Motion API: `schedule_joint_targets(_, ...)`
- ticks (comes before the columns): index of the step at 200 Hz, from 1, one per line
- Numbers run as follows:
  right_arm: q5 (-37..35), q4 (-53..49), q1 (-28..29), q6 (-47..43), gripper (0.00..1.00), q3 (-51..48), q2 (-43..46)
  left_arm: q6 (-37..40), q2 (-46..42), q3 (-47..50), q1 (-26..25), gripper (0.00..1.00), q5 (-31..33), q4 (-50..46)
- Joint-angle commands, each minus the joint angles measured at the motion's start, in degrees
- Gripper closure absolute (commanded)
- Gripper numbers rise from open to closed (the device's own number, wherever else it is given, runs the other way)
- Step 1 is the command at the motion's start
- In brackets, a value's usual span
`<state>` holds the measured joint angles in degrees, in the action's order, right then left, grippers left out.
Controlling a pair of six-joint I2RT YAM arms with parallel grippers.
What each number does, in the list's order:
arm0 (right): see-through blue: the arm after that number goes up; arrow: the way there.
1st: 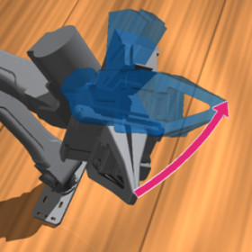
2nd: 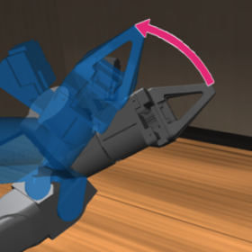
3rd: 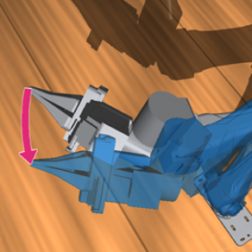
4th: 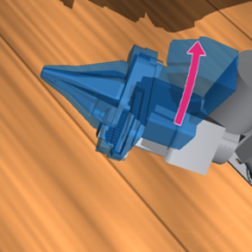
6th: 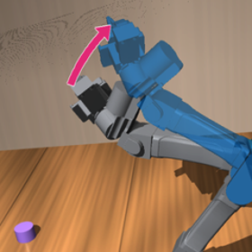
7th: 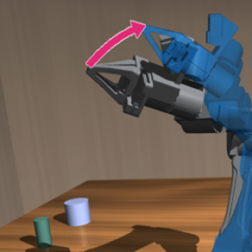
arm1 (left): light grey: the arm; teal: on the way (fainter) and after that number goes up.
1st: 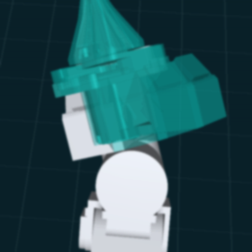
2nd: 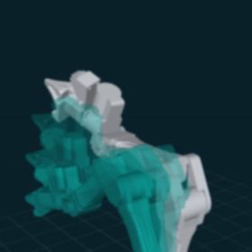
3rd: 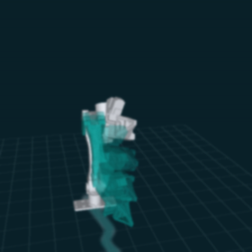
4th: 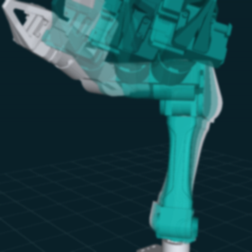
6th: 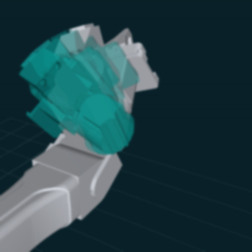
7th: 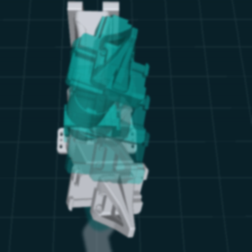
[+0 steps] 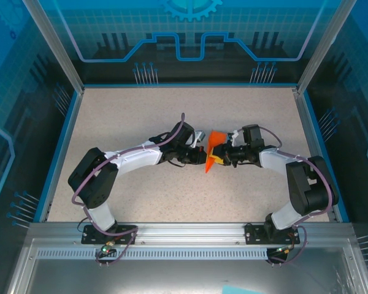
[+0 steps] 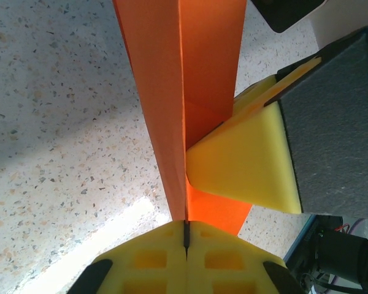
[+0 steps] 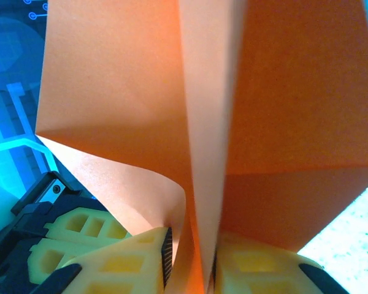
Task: Fold a paper plane with a square sheet of paper (pick it up from the middle)
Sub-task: Move a paper plane to the center of the table.
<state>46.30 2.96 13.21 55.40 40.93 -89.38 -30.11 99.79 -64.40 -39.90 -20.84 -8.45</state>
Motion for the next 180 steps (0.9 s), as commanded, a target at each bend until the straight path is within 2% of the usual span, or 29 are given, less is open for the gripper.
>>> schedule_joint_targets(1,-0.98,-2.14,0.28,-1.63,0.78,1.33,1.09,-0.44,-0.77,0.77,0.45,0.94,0.10,0.05)
schedule_joint_targets(61,-3.33,-5.87,0.34,-4.37,0.89,2.39,1.22,-1.34,-1.52,0.70,0.50,0.91,-0.34,0.76)
schedule_joint_targets(85,-4.71,-8.21,0.37,-6.06,0.95,3.29,1.91,-1.18,-1.45,0.68,0.52,0.84,-0.16,0.30)
schedule_joint_targets(109,-9.01,-15.51,0.38,-11.52,0.96,5.71,2.88,-0.66,-1.77,0.60,0.53,0.76,0.34,-0.64)
schedule_joint_targets(142,-21.04,-30.32,1.67,-22.21,0.99,12.25,2.97,1.02,-3.59,0.20,0.87,0.67,2.58,-3.86)
schedule_joint_targets(180,-37.55,-43.32,7.79,-30.68,0.99,19.42,-0.07,3.01,-6.28,1.05,2.52,0.54,5.85,-8.54)
